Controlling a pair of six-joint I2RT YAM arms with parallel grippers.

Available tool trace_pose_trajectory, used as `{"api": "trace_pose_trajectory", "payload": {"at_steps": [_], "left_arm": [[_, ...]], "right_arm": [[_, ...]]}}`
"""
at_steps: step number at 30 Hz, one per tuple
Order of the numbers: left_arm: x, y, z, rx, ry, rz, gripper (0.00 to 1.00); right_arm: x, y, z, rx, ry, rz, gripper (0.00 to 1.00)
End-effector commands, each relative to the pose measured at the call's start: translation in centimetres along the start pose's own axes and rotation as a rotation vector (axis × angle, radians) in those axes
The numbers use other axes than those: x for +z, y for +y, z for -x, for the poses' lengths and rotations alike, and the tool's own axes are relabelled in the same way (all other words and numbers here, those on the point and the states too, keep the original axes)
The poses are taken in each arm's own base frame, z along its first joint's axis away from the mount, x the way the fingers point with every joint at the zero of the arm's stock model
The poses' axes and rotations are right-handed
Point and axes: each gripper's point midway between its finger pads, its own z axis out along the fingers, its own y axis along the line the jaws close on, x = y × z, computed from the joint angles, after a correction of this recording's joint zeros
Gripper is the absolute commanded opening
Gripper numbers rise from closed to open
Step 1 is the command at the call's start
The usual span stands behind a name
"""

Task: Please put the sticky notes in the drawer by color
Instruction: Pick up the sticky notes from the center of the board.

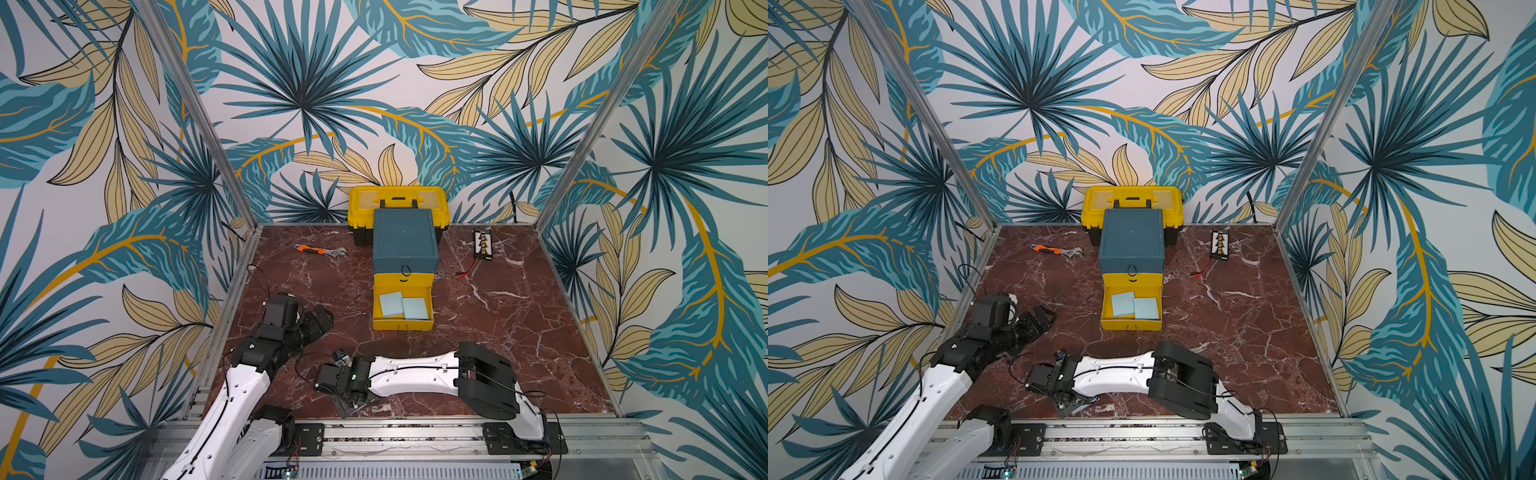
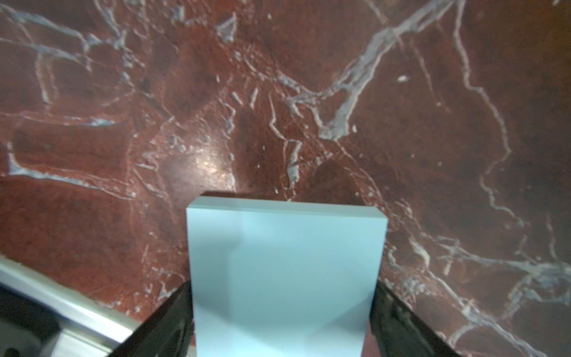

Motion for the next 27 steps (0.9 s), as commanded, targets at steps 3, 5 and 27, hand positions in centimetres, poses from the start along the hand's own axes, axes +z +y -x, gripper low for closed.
{"api": "trace_pose_trajectory", "payload": {"at_steps": [3,5,27], "left_arm": [[-0.2,0.1,0.2,0.000,-0.016,-0.008,1.00],[-0.2,0.1,0.2,-0.001,-0.017,-0.009,1.00],[-0.3,-0.1,0.7,-0.004,-0.025,-0.002,1.00]], "right_arm": [[1.6,-1.2,-1.3,0.000,0.050,-0.059,0.76],[1.3,-1.3,-1.2,-0.005,0.041,-0.057,0.75],[-13.5,-10.3,7.0,-0.035,-0.350,-0.282,0.76]]}}
